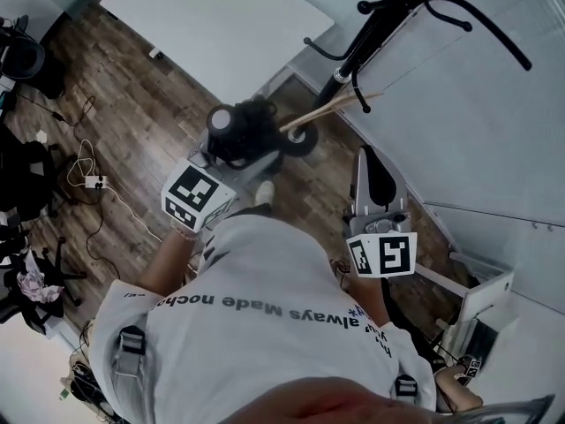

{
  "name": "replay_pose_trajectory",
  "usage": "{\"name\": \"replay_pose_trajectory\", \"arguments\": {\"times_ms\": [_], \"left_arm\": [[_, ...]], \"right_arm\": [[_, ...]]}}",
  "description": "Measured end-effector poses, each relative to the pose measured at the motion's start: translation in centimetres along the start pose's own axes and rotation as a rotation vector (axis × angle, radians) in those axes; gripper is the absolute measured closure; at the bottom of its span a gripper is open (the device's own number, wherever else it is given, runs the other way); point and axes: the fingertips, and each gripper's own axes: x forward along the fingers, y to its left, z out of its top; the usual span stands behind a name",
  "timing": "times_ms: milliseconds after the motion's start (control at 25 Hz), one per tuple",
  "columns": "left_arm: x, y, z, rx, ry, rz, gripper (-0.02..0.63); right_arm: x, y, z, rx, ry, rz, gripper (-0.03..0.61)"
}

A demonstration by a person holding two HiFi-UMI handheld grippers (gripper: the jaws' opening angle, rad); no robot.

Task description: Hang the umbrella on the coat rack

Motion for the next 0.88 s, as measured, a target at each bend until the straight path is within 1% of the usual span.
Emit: {"name": "replay_pose_trajectory", "arguments": {"times_ms": [200,440,680,880], "left_arm": [[1.9,3.6,0.6,0.003,0.010,-0.034,0.324],[3.7,5.1,1.3,0.019,0.020,-0.068,0.324],[6.0,4.9,1.7,0.032,0.040,-0.095,0.324],[7.9,4.1,2.2,0.040,0.050,-0.111,0.324]], "right_arm": [[4.3,-0.7,0.3,0.000,-0.006,-0.001,0.577],[6.8,-1.3,1.6,0.017,-0.044,0.016,0.575],[9.1,-0.8,3.6,0.093,-0.096,0.142,0.509],[10.5,-0.1,6.1,0.134,-0.138,0.264,0.472]]}}
